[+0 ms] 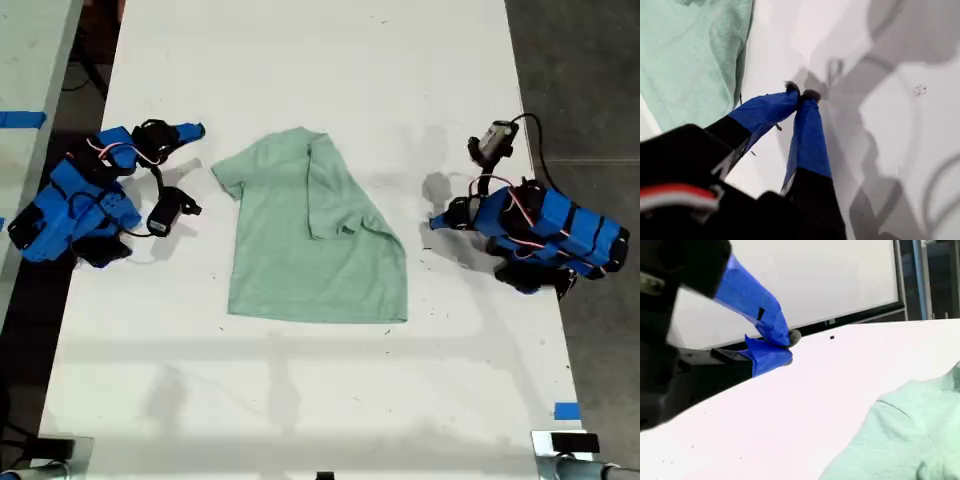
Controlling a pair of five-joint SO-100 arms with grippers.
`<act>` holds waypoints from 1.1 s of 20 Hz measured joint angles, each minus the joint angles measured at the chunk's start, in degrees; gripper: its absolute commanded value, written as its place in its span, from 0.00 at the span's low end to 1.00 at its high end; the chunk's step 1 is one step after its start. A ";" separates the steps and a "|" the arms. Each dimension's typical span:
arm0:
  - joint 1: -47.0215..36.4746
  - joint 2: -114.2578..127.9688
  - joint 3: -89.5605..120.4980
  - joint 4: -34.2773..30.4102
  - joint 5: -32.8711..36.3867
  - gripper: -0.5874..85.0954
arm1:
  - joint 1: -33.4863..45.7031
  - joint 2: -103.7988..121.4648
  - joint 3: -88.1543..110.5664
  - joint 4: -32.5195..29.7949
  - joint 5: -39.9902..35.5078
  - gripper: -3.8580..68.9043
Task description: Fold t shirt
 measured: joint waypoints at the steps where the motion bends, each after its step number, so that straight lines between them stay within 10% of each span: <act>1: 0.09 0.00 -0.09 -1.05 0.53 0.00 | 0.00 0.00 0.00 0.00 0.00 0.09; 7: -5.54 -30.50 -28.04 12.04 3.69 0.23 | 0.97 0.00 0.00 0.00 0.00 0.09; 16: -2.64 -85.34 -45.88 5.45 12.04 0.25 | 0.97 0.00 0.00 0.00 -0.09 0.09; 22: 1.41 -101.95 -53.09 2.02 11.95 0.00 | 0.97 0.00 0.00 0.00 -0.09 0.09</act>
